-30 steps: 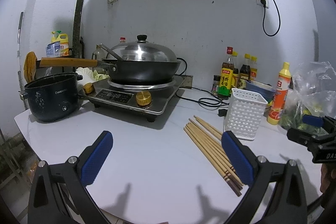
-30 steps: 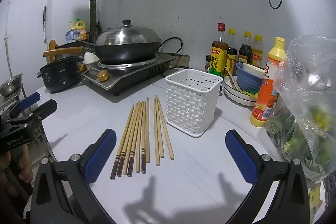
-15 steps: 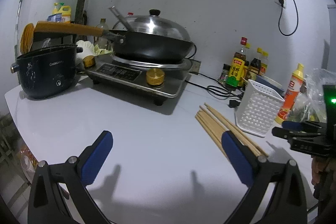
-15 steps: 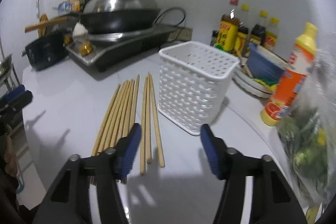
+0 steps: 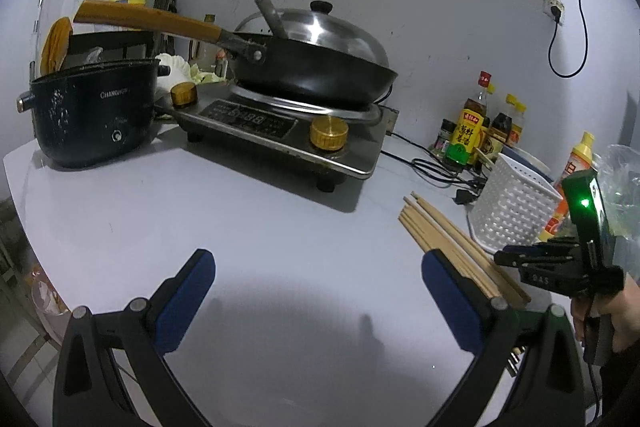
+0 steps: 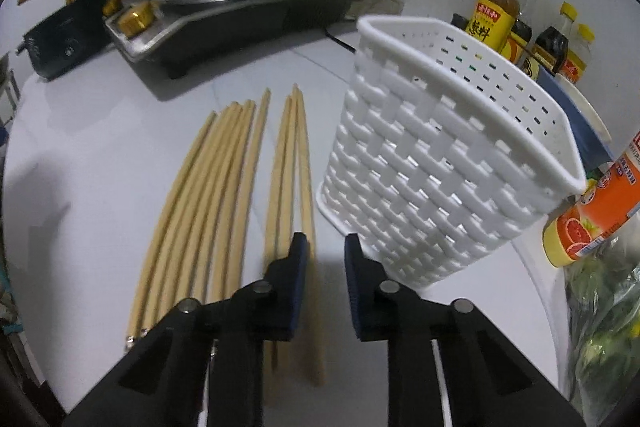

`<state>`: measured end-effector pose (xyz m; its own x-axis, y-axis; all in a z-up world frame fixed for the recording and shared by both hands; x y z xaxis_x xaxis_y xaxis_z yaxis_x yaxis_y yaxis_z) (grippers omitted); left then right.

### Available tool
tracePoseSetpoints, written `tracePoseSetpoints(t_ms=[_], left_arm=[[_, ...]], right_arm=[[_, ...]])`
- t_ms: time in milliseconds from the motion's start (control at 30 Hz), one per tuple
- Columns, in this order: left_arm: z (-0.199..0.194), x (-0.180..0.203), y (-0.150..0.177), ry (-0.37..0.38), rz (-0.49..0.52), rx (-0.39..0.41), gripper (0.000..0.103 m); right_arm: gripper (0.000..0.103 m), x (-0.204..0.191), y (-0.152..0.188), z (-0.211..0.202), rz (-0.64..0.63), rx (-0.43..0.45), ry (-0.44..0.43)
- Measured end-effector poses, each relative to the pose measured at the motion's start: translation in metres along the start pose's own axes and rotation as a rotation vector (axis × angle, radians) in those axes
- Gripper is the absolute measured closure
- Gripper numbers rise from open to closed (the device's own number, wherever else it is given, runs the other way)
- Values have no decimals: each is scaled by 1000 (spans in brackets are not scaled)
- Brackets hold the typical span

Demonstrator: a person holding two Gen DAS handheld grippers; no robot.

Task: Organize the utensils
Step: 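Lower the right tool to the chopsticks and grasp one chopstick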

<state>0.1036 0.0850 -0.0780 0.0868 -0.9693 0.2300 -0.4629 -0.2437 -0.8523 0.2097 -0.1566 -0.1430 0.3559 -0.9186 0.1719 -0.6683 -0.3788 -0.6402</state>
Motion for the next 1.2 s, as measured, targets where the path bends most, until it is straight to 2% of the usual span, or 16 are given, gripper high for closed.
tracePoseSetpoints(t_ms=[133,200,367,733,1033,1200], left_arm=[[3,-2,3,3,-9,-17,0],[2,-2,4,9,-15,-20,0],[-6,5,4,34,-18,4,0],[-6,21,7,71,18,-13,0],[-1,5,1,37,19,-27,0],[9,9,-3,33,38,-65,0]], right_arm=[[91,-3,0,5,3,-2,-18],[97,-9,4,8,-13,-17,-50],[97,-12,13,-1,-25,-25,-70],[95,-13,51,-33,-29,-82,-102],[92,-17,18,-10,-38,-60,-73],[92,-15,7,0,-29,-45,-115]])
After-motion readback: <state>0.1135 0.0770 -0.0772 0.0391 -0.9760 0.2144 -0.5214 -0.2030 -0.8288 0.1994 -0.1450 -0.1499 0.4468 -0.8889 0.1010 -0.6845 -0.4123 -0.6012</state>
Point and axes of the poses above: each gripper's, at about its wrist camera, not at the fingertips, and z roughly the way its jaws point, x to its right, y to its underside, the point moved 5 cm from there along z, roughly the way its jaws point
